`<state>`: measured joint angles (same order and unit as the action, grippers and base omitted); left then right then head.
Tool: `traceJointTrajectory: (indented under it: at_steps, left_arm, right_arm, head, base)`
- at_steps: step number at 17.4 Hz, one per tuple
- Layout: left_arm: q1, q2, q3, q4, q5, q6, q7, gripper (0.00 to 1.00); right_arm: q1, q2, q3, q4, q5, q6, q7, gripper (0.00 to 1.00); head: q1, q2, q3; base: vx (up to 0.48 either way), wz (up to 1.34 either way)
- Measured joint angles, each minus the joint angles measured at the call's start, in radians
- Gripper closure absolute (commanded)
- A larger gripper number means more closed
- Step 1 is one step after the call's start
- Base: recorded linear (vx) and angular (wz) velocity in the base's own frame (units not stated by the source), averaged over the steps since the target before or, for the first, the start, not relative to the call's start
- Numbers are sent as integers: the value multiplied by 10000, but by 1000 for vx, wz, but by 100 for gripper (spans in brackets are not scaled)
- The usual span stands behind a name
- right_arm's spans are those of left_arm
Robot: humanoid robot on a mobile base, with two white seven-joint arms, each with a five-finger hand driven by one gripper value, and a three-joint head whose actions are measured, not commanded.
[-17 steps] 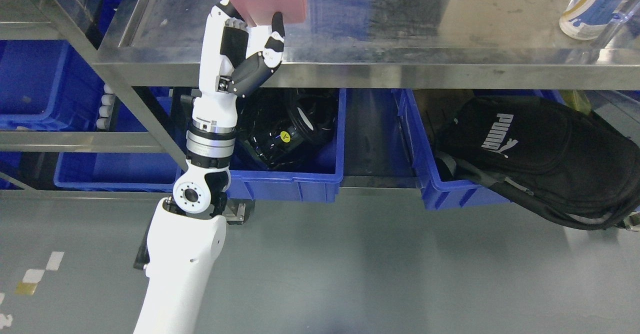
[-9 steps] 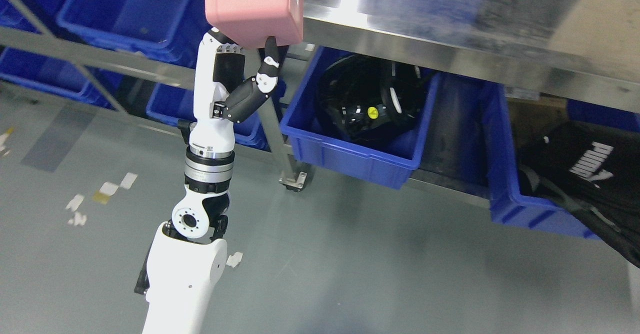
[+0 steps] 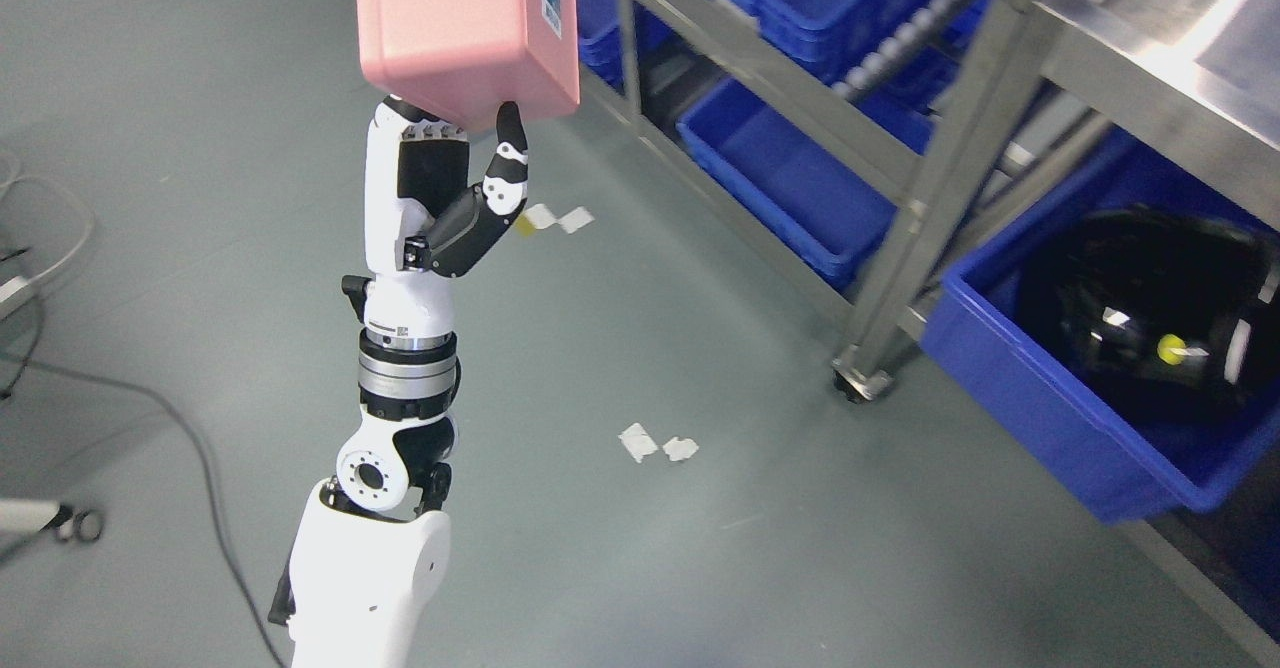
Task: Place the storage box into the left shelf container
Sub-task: 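Hold the pink box up in the left hand while turning toward the shelves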
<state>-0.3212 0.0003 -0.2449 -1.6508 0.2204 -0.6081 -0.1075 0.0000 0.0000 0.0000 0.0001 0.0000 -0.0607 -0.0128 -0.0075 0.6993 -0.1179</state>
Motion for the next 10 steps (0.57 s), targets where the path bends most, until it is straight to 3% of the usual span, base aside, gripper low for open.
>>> traceJointTrajectory:
  at_steps: [6, 10]
  left_arm:
    - [523, -2, 106, -118, 70, -23, -17, 99]
    - [915, -2, 253, -164, 136, -34, -17, 99]
  right_arm:
    - [-4, 0, 0, -1, 0, -4, 37, 0]
    - [-2, 0, 0, -1, 0, -19, 22, 0]
  head:
    - [0, 0, 0]
    - [0, 1, 0]
  base:
    - [210, 965]
    - [294, 526]
